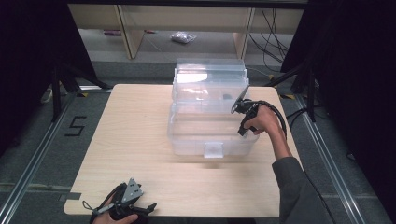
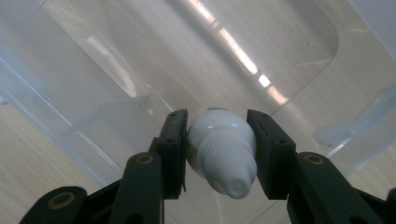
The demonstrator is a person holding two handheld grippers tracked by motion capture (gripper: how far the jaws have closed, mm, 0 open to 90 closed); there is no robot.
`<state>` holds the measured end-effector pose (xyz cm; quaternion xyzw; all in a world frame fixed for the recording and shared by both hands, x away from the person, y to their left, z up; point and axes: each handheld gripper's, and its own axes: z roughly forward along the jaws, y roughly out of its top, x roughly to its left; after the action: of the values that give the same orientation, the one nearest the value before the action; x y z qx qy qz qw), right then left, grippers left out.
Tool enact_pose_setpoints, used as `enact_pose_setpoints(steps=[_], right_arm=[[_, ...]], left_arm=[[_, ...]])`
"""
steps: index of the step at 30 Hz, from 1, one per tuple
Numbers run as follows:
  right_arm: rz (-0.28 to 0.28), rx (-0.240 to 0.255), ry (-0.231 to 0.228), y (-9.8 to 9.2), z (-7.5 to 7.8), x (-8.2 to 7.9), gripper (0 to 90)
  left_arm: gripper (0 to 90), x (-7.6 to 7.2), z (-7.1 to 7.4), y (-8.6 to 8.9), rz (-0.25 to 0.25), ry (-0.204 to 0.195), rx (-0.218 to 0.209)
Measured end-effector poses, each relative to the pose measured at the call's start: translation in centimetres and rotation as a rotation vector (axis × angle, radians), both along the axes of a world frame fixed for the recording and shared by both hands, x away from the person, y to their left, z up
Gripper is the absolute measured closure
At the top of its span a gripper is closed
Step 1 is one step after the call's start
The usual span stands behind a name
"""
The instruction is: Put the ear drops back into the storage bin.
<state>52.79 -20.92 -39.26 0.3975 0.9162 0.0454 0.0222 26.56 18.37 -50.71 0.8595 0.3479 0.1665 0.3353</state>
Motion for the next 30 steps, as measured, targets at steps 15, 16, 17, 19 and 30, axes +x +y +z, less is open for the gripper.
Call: enact_pose_setpoints(steps=[15, 16, 17, 19, 30], right_arm=[[-0.011, 0.015, 0.018, 0.7, -1.6, 0.4, 60.4], [-0.004, 0.024, 0.021, 0.8, -1.6, 0.5, 60.4], [0.010, 0.021, 0.013, 0.8, -1.7, 0.6, 60.4], [0.016, 0.020, 0.014, 0.8, -1.8, 0.6, 60.4], [0.023, 0.023, 0.012, 0.8, -2.6, 0.8, 60.4]], left_arm=[[15.2, 0.0, 0.0, -0.1, -0.001, 0.001, -0.001], [15.2, 0.0, 0.0, -0.1, -0.002, 0.001, -0.002], [15.3, 0.0, 0.0, 0.0, -0.002, 0.000, 0.000], [15.2, 0.0, 0.0, -0.1, -0.001, 0.003, -0.009], [15.3, 0.0, 0.0, -0.1, -0.003, 0.006, 0.006]])
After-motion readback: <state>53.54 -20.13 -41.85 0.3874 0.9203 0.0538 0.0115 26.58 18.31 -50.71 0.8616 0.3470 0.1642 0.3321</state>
